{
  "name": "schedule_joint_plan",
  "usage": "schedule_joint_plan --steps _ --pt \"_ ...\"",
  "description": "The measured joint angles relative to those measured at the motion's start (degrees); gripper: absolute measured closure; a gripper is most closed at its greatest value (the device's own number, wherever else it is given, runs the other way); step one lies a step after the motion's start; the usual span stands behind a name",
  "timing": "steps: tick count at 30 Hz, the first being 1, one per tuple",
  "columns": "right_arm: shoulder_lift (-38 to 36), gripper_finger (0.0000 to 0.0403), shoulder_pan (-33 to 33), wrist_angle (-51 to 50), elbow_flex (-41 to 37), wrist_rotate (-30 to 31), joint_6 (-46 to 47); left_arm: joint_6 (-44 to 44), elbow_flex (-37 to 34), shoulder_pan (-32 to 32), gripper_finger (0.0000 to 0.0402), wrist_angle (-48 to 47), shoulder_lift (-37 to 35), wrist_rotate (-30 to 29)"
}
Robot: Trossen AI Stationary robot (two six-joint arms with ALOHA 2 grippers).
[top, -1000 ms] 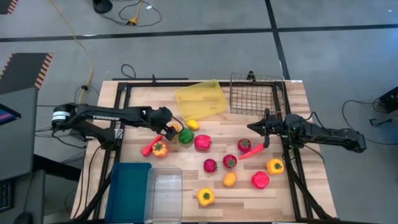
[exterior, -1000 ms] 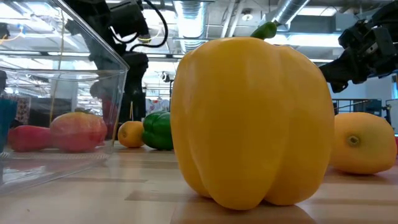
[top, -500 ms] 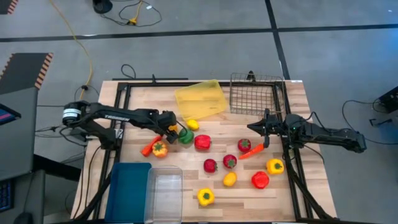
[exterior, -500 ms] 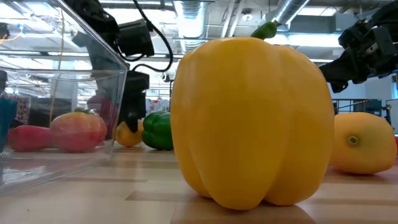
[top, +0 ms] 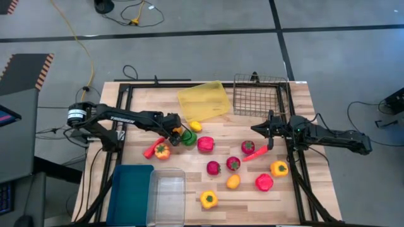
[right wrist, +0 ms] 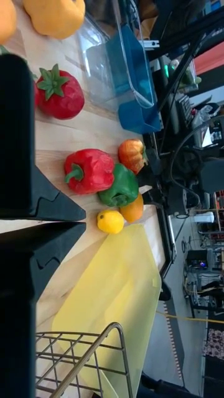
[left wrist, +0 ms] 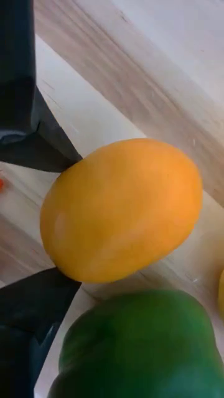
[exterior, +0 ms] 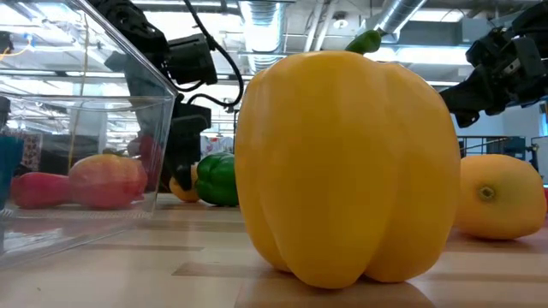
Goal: Sort produce into baskets
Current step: Put the top left yellow lemon into the yellow bin
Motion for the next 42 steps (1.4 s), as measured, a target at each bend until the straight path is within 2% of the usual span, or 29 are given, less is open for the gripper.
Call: schedule_joint_plan --steps 4,13,17,26,32,37,42 --pt "-0.01 0.0359 0.00 0.00 0.00 0.00 0.01 0.01 0.00 0.00 0.0198 0.00 0.00 -0.07" --pt "-0.02 0.0359 0.00 0.00 0.00 0.00 0.02 1.99 0.52 0.00 0.0199 -2.15 -0.62 -0.07" --pt "-0.02 0.0359 0.02 0.00 0.00 0.00 0.02 3.93 3.98 0.20 0.0200 -8.27 -1.34 -1.43" --pt "-0.02 0.0359 0.02 0.03 0.00 0.00 0.04 13.22 16.71 1.57 0.0199 -17.85 -2.03 -7.05" --pt "0.00 0.0359 0.02 -0.02 0.00 0.02 0.04 19.72 23.15 3.78 0.0198 -16.54 -2.03 -7.52" --pt "-0.02 0.0359 0.02 0.01 0.00 0.02 0.04 22.27 23.37 6.68 0.0198 -10.75 -1.74 -5.57" --pt "-0.02 0.0359 0.02 0.01 0.00 0.01 0.03 23.02 23.34 9.13 0.0198 -9.65 0.96 -1.28"
